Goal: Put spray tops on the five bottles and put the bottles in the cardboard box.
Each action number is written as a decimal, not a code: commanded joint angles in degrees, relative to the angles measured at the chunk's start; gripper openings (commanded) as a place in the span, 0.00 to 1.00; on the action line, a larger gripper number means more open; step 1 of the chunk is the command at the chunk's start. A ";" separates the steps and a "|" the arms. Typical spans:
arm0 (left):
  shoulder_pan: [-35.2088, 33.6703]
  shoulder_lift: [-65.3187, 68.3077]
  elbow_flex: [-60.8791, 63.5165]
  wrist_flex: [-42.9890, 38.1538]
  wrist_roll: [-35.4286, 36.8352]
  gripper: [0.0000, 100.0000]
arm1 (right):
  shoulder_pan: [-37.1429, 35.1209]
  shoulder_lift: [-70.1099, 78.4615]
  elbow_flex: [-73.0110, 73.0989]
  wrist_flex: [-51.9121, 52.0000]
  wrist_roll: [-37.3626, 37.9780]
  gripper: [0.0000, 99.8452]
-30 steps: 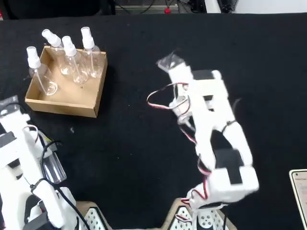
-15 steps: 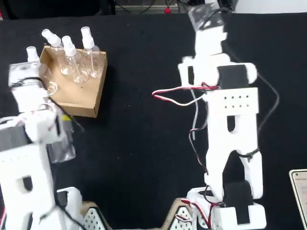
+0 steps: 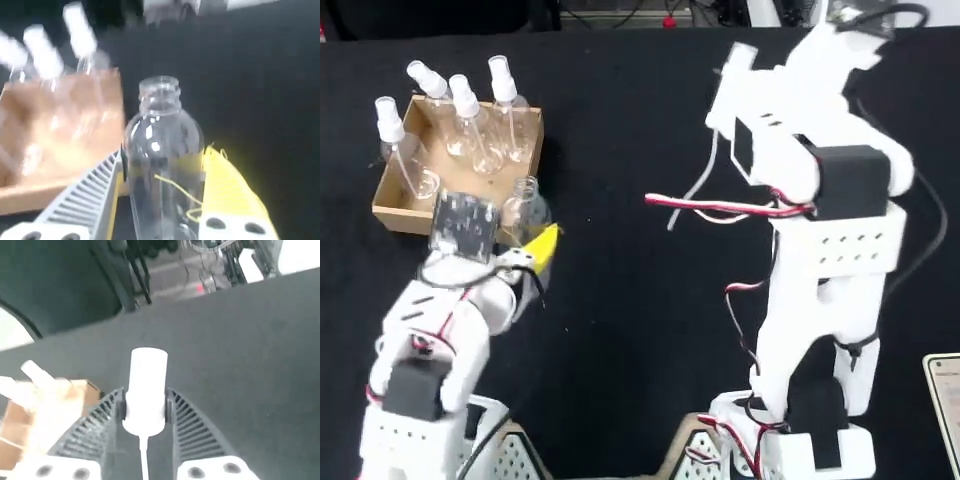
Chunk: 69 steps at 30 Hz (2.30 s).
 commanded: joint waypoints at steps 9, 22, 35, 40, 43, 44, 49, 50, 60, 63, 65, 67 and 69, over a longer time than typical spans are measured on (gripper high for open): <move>1.98 -19.34 13.41 -5.01 7.30 0.16 | -12.40 -2.68 -3.38 -13.36 -0.53 0.01; 2.07 -20.31 16.66 -11.16 7.38 0.16 | -23.21 -2.68 14.46 -41.76 3.96 0.01; 2.15 -20.31 31.52 -37.01 7.38 0.16 | -24.35 -3.12 12.53 -43.34 8.35 0.01; 2.77 -20.31 31.78 -37.10 7.38 0.16 | -27.69 -3.03 11.21 -41.14 8.70 0.01; 5.23 -20.31 32.13 -36.75 7.03 0.16 | -28.48 -3.03 9.63 -40.79 8.70 0.01; 5.85 -20.31 32.13 -36.75 7.03 0.16 | -28.48 -3.03 9.45 -40.70 8.70 0.01; 5.85 -20.31 32.66 -36.92 6.95 0.16 | -28.22 -2.95 9.71 -40.62 8.79 0.01; 5.85 -20.31 32.66 -36.84 6.95 0.16 | -28.22 -3.03 9.98 -40.44 8.79 0.01; 5.85 -20.31 32.66 -36.75 6.95 0.16 | -28.13 -3.03 10.51 -34.99 8.88 0.01; 5.85 -20.31 32.66 -36.75 6.95 0.16 | -28.13 -3.03 10.33 -35.34 9.93 0.01; 5.85 -20.31 32.66 -36.75 6.95 0.16 | -28.13 -3.03 9.98 -35.43 12.75 0.01; 5.85 -20.31 32.66 -36.75 6.95 0.16 | -28.40 -3.03 9.89 -35.43 14.68 0.01; 5.85 -20.31 32.66 -36.75 6.95 0.16 | -28.40 -2.86 10.24 -35.43 15.56 0.01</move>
